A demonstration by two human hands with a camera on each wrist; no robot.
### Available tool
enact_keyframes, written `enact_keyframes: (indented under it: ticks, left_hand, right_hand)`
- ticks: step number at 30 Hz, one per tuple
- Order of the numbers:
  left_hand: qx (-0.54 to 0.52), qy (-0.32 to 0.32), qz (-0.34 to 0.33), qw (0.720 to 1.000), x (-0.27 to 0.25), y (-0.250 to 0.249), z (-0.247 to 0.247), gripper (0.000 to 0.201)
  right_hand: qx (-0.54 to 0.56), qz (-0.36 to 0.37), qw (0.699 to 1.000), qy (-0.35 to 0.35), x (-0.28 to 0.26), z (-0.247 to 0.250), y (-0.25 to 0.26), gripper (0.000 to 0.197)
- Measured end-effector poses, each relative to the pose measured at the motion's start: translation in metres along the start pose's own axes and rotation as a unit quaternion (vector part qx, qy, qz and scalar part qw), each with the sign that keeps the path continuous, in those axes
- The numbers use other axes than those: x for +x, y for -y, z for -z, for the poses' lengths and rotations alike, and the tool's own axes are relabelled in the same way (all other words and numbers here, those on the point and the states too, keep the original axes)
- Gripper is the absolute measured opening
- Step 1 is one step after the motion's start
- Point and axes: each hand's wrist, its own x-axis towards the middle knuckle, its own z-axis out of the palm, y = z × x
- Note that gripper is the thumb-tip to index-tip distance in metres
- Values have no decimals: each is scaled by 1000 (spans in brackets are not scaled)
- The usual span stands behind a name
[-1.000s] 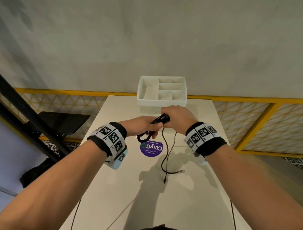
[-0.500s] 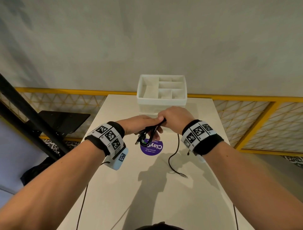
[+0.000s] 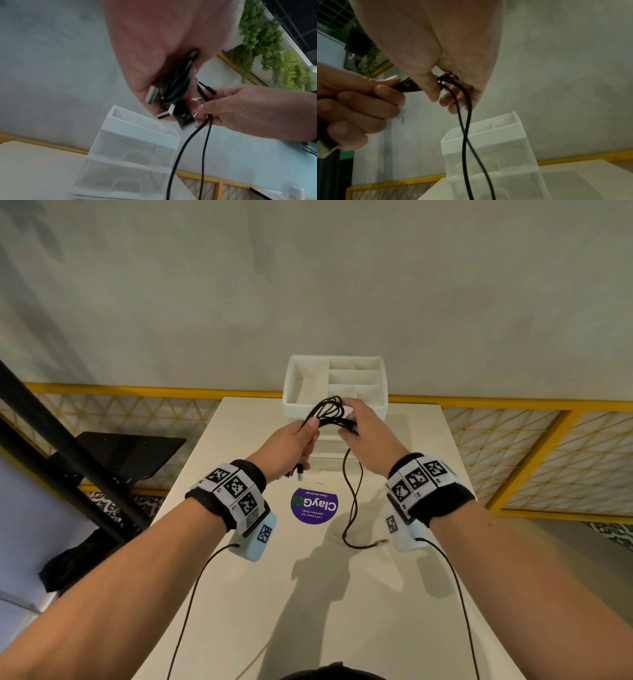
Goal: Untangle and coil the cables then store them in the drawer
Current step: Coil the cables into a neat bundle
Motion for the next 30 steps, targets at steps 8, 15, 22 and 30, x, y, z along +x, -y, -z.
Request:
enact_keyframes:
  ticks: [8,15,22,30]
  left_hand:
    - [115,-8,-52,992,0,-4,-5,35]
    - [320,-10,-94,943,5,-9,-12,46]
    - [397,-28,-100,912,8,-4,-15,39]
    - [305,-55,-59,949,8,-1,-5,34]
  right_hand:
    - [291,-127,948,-34,3,0,7,19]
    - [501,-137,855,-9,-4,3,11,25]
    - [440,-187,878,-38,-2,-7,8,35]
    - [485,-169,855,67,-10,-14,-19,99]
